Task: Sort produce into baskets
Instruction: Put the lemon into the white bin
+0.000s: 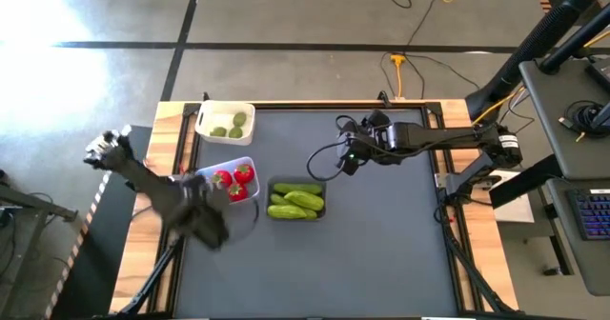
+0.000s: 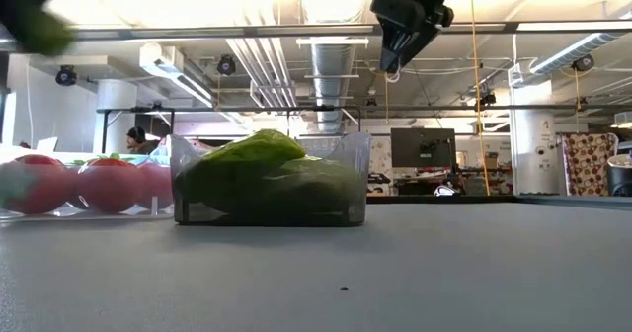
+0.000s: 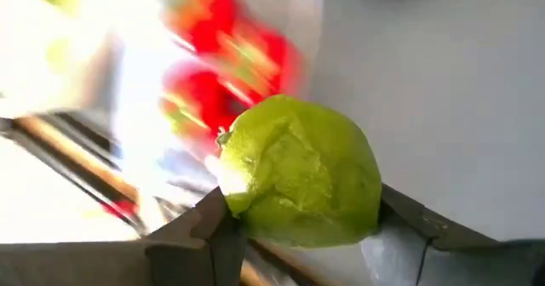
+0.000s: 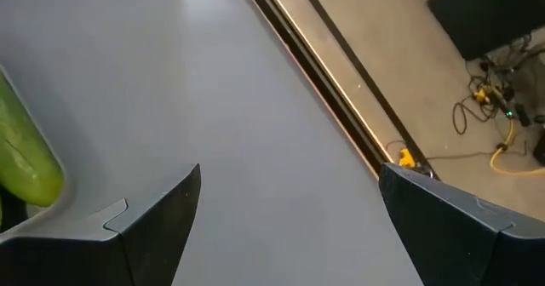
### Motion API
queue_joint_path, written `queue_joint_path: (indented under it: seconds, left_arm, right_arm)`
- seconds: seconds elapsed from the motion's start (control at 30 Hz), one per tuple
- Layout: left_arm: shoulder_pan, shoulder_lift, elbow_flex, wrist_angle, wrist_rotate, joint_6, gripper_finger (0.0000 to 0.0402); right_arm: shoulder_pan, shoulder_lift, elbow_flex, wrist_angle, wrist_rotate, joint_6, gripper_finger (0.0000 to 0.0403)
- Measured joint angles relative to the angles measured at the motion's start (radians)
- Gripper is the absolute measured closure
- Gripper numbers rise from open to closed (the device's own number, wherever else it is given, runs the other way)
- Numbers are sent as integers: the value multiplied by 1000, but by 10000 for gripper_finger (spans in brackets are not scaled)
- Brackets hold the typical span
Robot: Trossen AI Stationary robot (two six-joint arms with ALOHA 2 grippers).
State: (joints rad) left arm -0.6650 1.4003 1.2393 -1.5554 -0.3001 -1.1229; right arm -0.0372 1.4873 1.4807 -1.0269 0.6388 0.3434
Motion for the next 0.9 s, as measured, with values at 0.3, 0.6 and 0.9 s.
queue_joint_path:
  seconds: [0.3,0.6,0.9]
  left_arm:
    - [818,-222,-57,152,-283,117,234]
    - [1411,-101,-267,708,-92,402,233]
    - [1529,81,-275,841,-109,476,220]
  right_arm:
    - [5,-33,0,18,-6,10,51]
    - [49,-60,-4,-75,-10,107,51]
    - [57,-68,1,-120,-161,208,51]
